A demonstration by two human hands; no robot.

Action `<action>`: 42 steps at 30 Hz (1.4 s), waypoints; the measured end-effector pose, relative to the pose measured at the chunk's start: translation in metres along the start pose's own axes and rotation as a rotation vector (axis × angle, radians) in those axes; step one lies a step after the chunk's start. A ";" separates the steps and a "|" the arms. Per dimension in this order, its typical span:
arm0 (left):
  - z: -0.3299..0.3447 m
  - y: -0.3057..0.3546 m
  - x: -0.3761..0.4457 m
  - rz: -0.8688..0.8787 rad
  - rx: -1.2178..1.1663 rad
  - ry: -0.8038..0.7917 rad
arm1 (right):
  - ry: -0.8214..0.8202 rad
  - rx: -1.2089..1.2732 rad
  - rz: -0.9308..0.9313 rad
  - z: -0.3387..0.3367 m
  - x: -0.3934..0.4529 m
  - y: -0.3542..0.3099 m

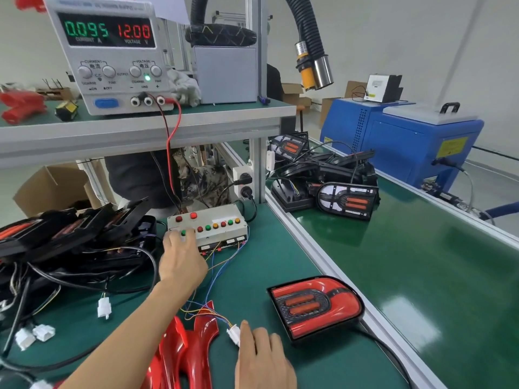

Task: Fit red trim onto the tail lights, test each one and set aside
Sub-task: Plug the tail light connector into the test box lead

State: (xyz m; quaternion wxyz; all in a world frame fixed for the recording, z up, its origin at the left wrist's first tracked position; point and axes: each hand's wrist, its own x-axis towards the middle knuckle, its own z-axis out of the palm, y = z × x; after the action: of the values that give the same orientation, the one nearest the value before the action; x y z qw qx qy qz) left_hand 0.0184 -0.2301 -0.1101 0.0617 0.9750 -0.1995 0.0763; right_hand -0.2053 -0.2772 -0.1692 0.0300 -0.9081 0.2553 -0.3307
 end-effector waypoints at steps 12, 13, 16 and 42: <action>0.000 0.002 -0.003 -0.020 -0.032 -0.003 | 0.150 -0.038 -0.016 0.010 -0.001 -0.008; 0.001 0.002 -0.003 -0.019 -0.036 0.003 | 0.147 -0.034 -0.010 0.010 -0.001 -0.008; 0.001 0.004 -0.003 -0.019 -0.053 0.014 | 0.142 -0.040 -0.021 0.012 -0.003 -0.007; 0.004 0.018 0.007 0.071 0.115 0.069 | 0.127 -0.052 -0.005 0.012 -0.002 -0.008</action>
State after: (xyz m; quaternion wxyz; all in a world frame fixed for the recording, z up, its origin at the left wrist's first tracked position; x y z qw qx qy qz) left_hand 0.0186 -0.2496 -0.1109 0.0095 0.9659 -0.2272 0.1235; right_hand -0.1951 -0.2705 -0.1778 -0.0109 -0.8863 0.2630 -0.3810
